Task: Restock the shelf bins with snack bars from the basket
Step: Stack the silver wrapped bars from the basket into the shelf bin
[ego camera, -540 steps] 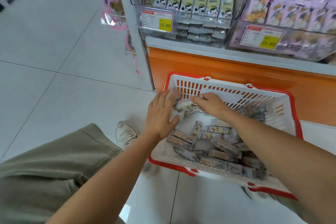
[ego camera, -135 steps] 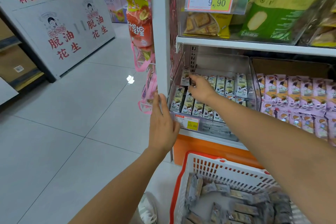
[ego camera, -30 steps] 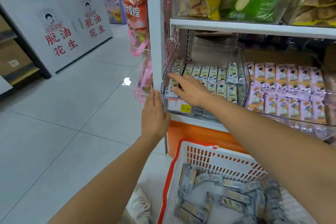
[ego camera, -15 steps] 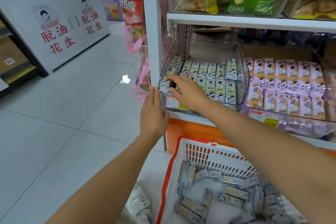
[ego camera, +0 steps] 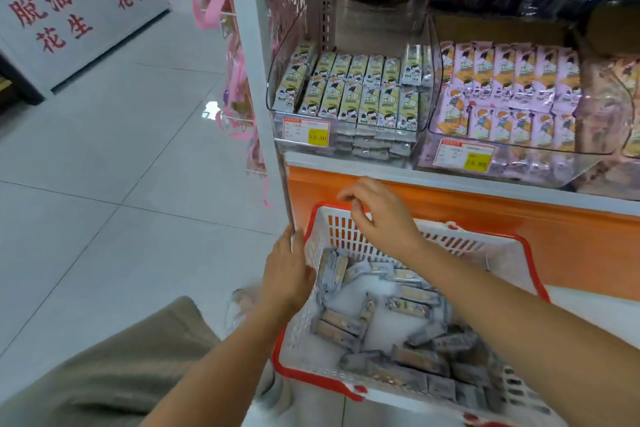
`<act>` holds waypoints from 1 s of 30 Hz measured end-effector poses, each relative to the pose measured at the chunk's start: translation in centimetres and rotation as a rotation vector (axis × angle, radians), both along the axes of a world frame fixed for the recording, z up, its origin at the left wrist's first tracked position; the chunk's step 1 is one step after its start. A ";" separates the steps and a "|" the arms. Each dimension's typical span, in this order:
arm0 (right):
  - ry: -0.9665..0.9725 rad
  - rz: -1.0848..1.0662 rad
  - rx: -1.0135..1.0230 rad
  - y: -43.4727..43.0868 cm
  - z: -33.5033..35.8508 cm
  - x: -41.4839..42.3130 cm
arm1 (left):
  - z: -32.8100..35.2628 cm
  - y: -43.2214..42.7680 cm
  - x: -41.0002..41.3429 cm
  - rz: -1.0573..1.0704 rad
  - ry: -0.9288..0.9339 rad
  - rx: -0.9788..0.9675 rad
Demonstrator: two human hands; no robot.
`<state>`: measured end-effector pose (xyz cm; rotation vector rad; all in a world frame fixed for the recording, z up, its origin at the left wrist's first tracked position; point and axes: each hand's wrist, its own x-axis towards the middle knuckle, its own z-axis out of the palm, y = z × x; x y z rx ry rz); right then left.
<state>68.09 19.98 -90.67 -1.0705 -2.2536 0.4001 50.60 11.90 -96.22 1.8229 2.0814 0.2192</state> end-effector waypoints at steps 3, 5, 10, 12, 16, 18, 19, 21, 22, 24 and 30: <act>-0.172 -0.071 -0.327 -1.2 -5.0 1.8 | -1.8 -1.3 0.8 -0.056 0.023 -0.041; -0.299 -0.121 -0.580 -1.6 -7.6 2.5 | -2.6 -1.6 1.2 -0.047 -0.019 0.003; -0.425 -0.182 -0.906 -0.8 -13.1 2.8 | -4.7 -1.5 1.5 -0.001 -0.031 0.042; -0.447 -0.213 -0.953 -0.4 -15.1 2.5 | -5.6 -1.5 1.3 -0.024 0.034 0.051; -0.563 -0.183 -0.903 0.2 -18.4 1.8 | -6.2 -1.5 1.3 -0.033 0.052 0.035; -0.664 -0.182 -0.877 0.4 -19.8 1.4 | -6.3 -1.4 1.4 -0.022 0.052 0.021; -0.729 -0.185 -0.859 0.5 -20.4 1.2 | -6.3 -1.4 1.4 -0.017 0.045 0.016; -0.838 -0.198 -0.811 0.5 -21.5 0.7 | -6.4 -1.4 1.5 -0.015 0.042 0.009; -0.878 -0.206 -0.787 0.5 -21.9 0.5 | -6.5 -1.4 1.5 -0.015 0.052 0.004; -0.957 -0.214 -0.740 0.6 -22.2 0.2 | -6.6 -1.4 1.6 -0.015 0.071 0.005; -1.109 -0.162 -0.599 -0.3 -22.9 0.5 | -6.9 -1.5 1.6 -0.020 0.094 0.011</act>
